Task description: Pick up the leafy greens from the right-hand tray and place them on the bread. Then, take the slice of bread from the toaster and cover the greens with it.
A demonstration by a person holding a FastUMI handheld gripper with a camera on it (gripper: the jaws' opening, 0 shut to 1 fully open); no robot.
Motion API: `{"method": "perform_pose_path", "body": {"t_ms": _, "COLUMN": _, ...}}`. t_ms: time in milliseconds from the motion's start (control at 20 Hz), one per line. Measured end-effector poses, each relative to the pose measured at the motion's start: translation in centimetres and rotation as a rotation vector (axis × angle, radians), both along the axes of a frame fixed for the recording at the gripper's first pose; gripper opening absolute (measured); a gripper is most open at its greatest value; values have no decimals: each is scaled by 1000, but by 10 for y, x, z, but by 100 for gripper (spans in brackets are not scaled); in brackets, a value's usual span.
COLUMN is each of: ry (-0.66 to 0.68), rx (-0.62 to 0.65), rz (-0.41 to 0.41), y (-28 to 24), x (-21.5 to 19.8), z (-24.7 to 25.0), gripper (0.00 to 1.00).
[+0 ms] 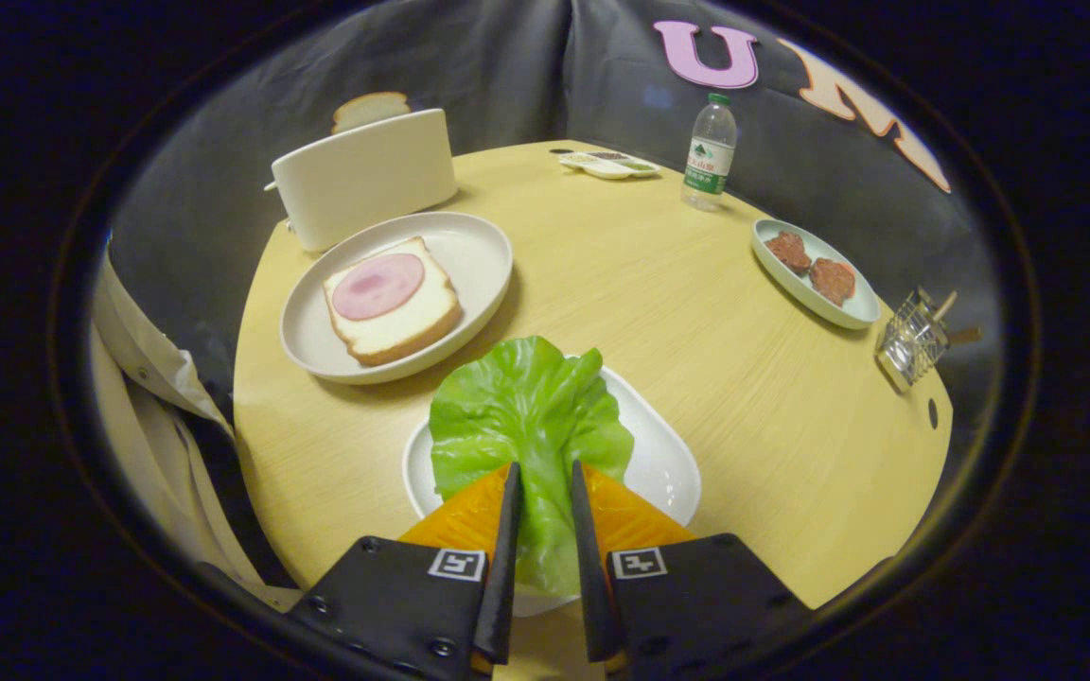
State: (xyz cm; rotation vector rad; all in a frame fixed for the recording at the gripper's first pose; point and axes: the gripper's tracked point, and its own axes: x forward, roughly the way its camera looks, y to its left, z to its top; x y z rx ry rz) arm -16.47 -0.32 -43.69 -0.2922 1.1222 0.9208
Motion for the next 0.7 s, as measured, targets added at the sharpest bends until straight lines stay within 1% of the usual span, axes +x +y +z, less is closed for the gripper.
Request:
{"method": "perform_pose_path", "body": {"t_ms": 200, "ry": -38, "rx": -18, "rz": 9, "y": 2, "x": 4, "z": 3, "gripper": 4}}
{"method": "perform_pose_path", "body": {"t_ms": 350, "ry": -42, "rx": -28, "rz": 3, "y": 4, "x": 5, "z": 10, "gripper": 4}}
{"method": "perform_pose_path", "body": {"t_ms": 700, "ry": -106, "rx": -32, "rz": -15, "y": 17, "x": 19, "z": 51, "gripper": 4}}
